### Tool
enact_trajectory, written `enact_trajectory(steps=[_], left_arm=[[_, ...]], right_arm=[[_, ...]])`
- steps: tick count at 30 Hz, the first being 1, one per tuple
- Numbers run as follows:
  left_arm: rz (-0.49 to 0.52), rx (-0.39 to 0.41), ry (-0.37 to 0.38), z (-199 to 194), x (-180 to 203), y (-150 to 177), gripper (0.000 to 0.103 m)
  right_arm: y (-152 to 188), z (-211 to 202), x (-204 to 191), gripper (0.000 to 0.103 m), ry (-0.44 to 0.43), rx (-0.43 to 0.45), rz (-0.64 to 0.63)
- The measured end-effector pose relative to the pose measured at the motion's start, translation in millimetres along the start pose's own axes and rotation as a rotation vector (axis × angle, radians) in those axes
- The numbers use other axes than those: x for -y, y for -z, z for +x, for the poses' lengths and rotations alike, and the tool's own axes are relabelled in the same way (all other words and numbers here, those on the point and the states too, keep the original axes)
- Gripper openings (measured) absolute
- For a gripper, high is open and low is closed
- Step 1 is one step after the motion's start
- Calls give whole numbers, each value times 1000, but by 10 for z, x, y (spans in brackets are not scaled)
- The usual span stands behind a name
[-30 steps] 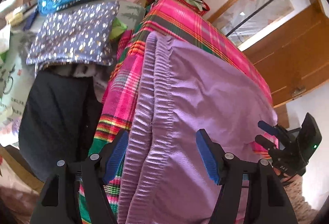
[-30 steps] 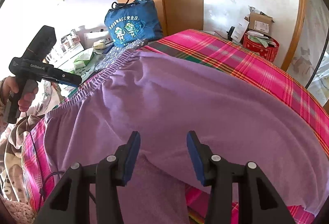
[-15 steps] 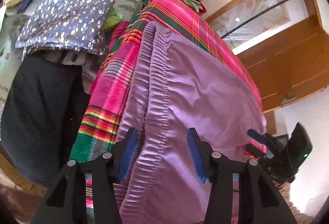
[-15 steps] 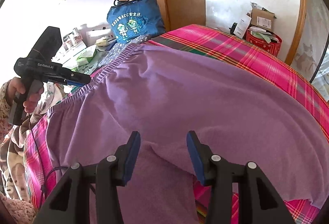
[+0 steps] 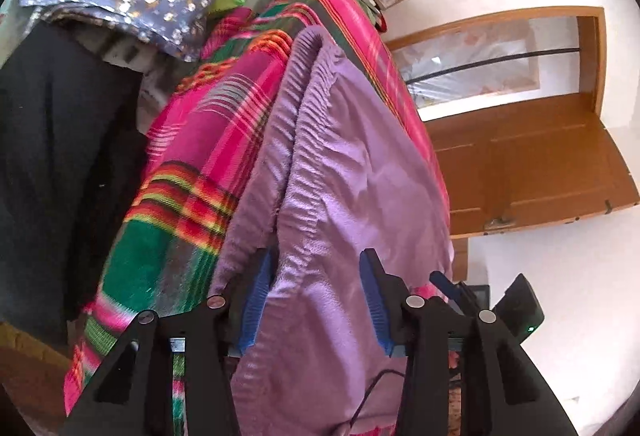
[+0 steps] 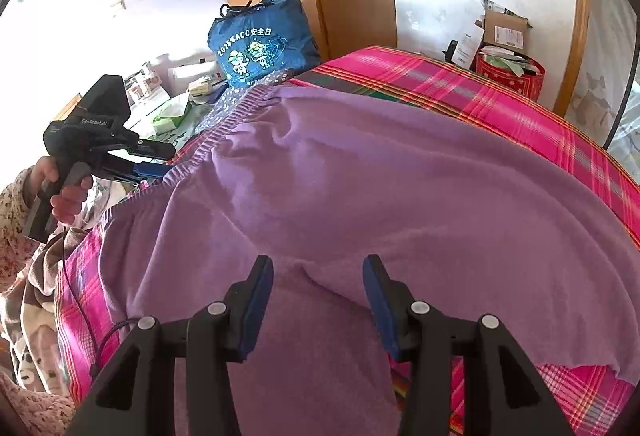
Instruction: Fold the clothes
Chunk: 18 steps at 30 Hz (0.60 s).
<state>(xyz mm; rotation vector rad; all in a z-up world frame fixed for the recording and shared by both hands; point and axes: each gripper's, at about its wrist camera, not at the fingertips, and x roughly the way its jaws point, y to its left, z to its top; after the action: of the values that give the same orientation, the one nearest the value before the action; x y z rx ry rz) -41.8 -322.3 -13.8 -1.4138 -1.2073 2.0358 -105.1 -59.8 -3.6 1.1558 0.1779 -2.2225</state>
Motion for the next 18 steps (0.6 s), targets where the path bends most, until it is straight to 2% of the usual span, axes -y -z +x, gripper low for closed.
enact_trajectory(steps=[7, 14, 16, 17, 18], left_arm=[[-17, -17, 55, 102, 8, -72, 47], [16, -20, -11, 127, 106, -19, 46], [17, -19, -29, 97, 71, -23, 38], [12, -19, -41, 89, 44, -23, 18], [4, -19, -54, 84, 12, -22, 4]], right_arm=[[18, -6, -16, 49, -15, 9, 16], [21, 19, -25, 49, -25, 10, 36], [23, 24, -38, 49, -25, 7, 35], [21, 25, -43, 49, -25, 6, 35], [19, 27, -48, 49, -24, 5, 36]])
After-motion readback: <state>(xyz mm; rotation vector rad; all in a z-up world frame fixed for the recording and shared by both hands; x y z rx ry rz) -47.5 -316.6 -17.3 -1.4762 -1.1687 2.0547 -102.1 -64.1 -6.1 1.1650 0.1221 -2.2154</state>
